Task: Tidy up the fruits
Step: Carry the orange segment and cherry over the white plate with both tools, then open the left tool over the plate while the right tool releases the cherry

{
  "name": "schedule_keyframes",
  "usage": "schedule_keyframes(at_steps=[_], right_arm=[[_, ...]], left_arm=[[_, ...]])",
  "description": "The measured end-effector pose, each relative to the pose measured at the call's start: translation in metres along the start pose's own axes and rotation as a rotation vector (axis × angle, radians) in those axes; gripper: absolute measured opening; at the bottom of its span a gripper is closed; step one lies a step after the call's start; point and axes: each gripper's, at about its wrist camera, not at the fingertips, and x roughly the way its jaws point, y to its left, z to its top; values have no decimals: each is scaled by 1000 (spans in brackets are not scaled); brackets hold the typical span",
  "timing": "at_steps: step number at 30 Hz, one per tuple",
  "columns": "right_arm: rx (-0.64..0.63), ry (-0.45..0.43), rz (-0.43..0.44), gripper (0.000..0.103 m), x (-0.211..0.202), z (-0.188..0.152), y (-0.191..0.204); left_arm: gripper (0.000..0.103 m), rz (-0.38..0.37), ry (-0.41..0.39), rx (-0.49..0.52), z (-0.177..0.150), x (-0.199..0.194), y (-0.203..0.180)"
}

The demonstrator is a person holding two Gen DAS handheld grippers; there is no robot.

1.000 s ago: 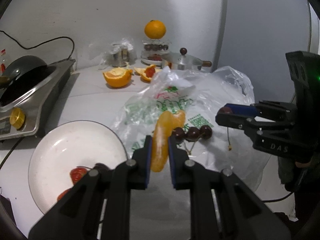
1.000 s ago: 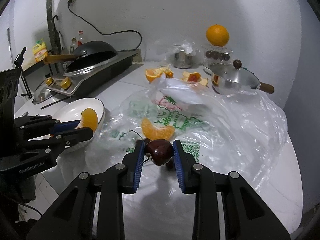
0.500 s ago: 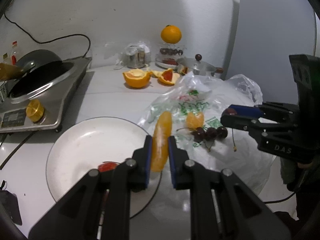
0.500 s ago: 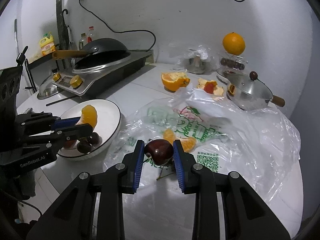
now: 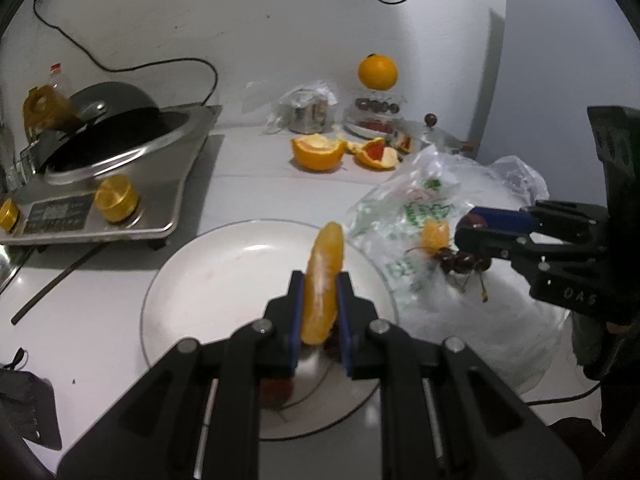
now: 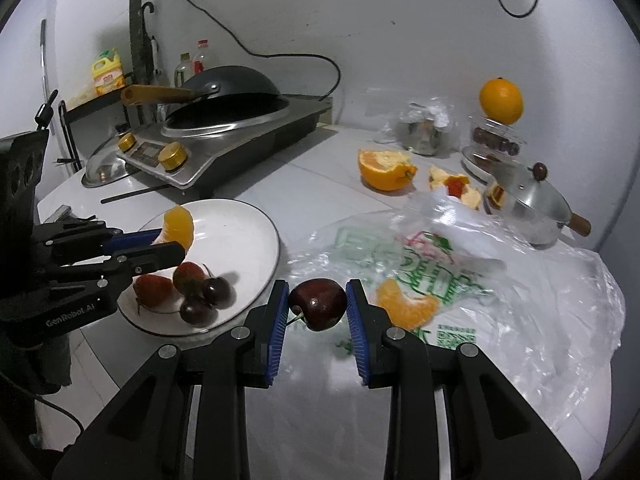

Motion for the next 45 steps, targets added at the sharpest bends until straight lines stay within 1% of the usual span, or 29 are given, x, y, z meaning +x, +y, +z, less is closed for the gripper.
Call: schedule_keyframes(at_steps=[4, 18, 23, 30, 40, 45], right_arm=[[-13, 12, 11, 31, 10, 6, 10], [-54, 41, 53, 31, 44, 26, 39], [-60, 51, 72, 31, 56, 30, 45], [-70, 61, 98, 31, 71, 38, 52], [-87, 64, 151, 31, 93, 50, 68], [-98, 74, 171, 31, 105, 56, 77]], left_arm=[[16, 28, 6, -5, -4, 2, 14], [16, 80, 21, -60, -12, 8, 59], [16, 102, 32, -60, -13, 14, 67], [16, 115, 60, -58, -15, 27, 72], [17, 134, 74, -91, -13, 35, 85], [18, 124, 96, -98, -12, 39, 89]])
